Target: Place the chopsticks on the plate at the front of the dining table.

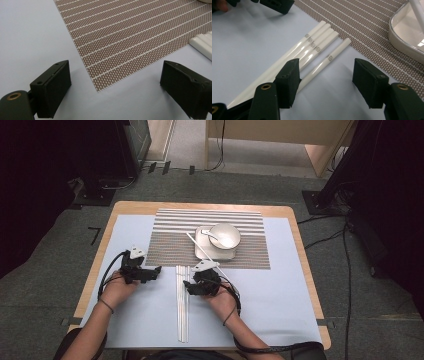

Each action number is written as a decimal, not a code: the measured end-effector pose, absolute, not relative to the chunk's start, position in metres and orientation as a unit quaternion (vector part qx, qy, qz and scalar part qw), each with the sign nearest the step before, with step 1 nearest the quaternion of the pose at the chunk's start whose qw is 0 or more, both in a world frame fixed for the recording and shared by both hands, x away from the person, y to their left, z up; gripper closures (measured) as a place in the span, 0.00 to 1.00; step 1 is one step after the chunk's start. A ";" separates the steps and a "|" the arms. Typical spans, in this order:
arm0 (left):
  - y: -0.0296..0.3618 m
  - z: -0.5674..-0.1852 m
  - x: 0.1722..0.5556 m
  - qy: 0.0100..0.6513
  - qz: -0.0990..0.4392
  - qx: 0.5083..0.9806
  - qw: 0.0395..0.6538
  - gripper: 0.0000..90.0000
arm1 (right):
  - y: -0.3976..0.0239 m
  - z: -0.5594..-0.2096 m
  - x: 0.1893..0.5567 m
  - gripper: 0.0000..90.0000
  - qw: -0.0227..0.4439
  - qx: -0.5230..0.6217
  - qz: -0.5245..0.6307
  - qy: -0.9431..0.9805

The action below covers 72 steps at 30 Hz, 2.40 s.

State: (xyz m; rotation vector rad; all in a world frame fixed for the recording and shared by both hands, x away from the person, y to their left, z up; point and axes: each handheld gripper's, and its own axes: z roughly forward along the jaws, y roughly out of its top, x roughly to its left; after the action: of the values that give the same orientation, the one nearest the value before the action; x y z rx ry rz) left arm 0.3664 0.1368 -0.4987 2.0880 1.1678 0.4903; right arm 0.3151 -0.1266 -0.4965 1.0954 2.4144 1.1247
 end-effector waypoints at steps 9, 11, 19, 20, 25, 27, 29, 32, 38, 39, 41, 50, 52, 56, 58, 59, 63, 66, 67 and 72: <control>0.137 -0.499 0.366 0.449 0.189 0.803 0.343 0.10 | -0.129 -0.496 0.316 0.47 0.131 0.382 0.384 0.830; 0.137 -0.499 0.366 0.449 0.189 0.803 0.343 0.10 | -0.130 -0.496 0.317 0.50 0.133 0.379 0.381 0.832; 0.137 -0.499 0.366 0.449 0.189 0.803 0.343 0.10 | -0.136 -0.494 0.320 0.64 0.144 0.379 0.367 0.837; 0.137 -0.499 0.366 0.449 0.189 0.803 0.343 0.10 | -0.136 -0.494 0.320 0.65 0.146 0.376 0.366 0.839; 0.137 -0.499 0.366 0.449 0.189 0.803 0.343 0.10 | -0.139 -0.493 0.323 0.72 0.145 0.375 0.364 0.840; 0.137 -0.499 0.366 0.449 0.189 0.803 0.343 0.10 | -0.140 -0.493 0.324 0.74 0.146 0.375 0.365 0.840; 0.137 -0.499 0.366 0.449 0.189 0.803 0.343 0.10 | -0.141 -0.492 0.325 0.77 0.146 0.374 0.364 0.841; 0.137 -0.499 0.366 0.449 0.189 0.803 0.343 0.10 | -0.144 -0.492 0.327 0.81 0.147 0.371 0.363 0.842; 0.137 -0.499 0.366 0.449 0.189 0.803 0.343 0.10 | -0.147 -0.491 0.330 0.87 0.147 0.370 0.365 0.842; 0.137 -0.499 0.366 0.449 0.189 0.803 0.343 0.10 | -0.147 -0.491 0.330 0.88 0.150 0.369 0.366 0.841; 0.137 -0.499 0.366 0.449 0.189 0.803 0.343 0.10 | -0.148 -0.491 0.331 0.89 0.151 0.368 0.366 0.841; 0.137 -0.499 0.366 0.449 0.189 0.803 0.344 0.10 | -0.153 -0.491 0.339 0.93 0.150 0.375 0.367 0.838; 0.137 -0.499 0.366 0.449 0.189 0.803 0.343 0.10 | -0.154 -0.492 0.340 0.93 0.150 0.374 0.365 0.839; 0.137 -0.499 0.366 0.449 0.190 0.803 0.343 0.10 | -0.154 -0.492 0.343 0.93 0.152 0.371 0.367 0.839; 0.137 -0.499 0.366 0.449 0.190 0.803 0.343 0.10 | -0.153 -0.492 0.344 0.93 0.153 0.370 0.368 0.839; 0.137 -0.499 0.366 0.449 0.190 0.803 0.344 0.10 | -0.153 -0.492 0.345 0.93 0.153 0.370 0.369 0.839; 0.137 -0.499 0.366 0.449 0.190 0.802 0.344 0.10 | -0.153 -0.493 0.347 0.93 0.152 0.370 0.371 0.838; 0.137 -0.499 0.366 0.449 0.191 0.802 0.344 0.10 | -0.153 -0.494 0.348 0.90 0.147 0.370 0.371 0.839; 0.137 -0.499 0.366 0.449 0.191 0.802 0.344 0.10 | -0.153 -0.494 0.348 0.88 0.146 0.370 0.372 0.839; 0.137 -0.499 0.366 0.449 0.191 0.802 0.344 0.10 | -0.154 -0.491 0.345 0.84 0.142 0.372 0.385 0.833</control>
State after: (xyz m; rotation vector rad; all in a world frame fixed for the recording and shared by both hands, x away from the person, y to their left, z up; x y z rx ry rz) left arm 0.3659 0.1369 -0.4989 2.0838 1.1661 0.4948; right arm 0.3451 -0.1539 -0.4910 1.0728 2.4041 1.1100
